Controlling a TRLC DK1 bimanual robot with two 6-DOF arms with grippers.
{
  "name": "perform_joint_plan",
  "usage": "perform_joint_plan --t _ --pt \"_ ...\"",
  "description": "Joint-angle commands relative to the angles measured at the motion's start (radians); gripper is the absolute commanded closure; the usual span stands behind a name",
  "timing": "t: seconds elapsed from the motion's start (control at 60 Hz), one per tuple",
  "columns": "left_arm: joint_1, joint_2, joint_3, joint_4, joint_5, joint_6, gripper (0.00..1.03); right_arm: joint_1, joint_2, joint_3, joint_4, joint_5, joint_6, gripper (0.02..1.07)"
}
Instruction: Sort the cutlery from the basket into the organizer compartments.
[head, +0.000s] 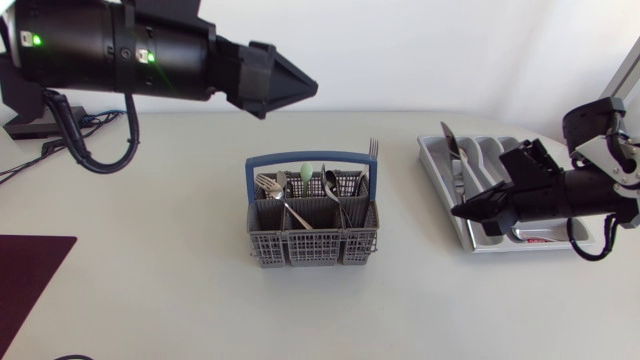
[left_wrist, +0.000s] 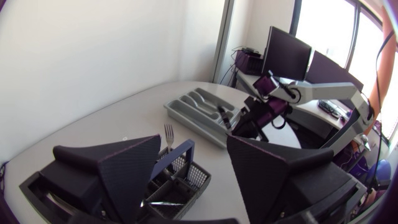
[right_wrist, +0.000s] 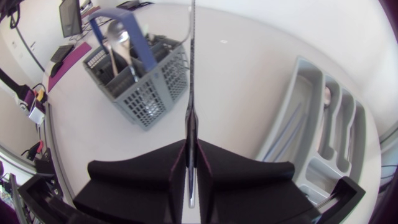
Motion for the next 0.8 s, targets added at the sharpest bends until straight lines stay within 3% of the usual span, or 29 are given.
perform_joint_plan --t 0.0,0.367,0.783 --pt "-0.029 0.003 -0.048 -0.03 -0.044 0.049 0.33 -0.079 0.063 0.075 -0.001 -0.001 -0.048 1.02" --pt "-0.137 0.037 -0.184 -0.036 -0.228 0.107 0.36 -0.317 0.404 0.408 -0.008 0.061 -0.041 1.02" --pt "-0.182 0.077 -0.239 0.004 -0.279 0.117 0.36 -0.359 0.64 0.627 0.091 0.263 0.081 1.02"
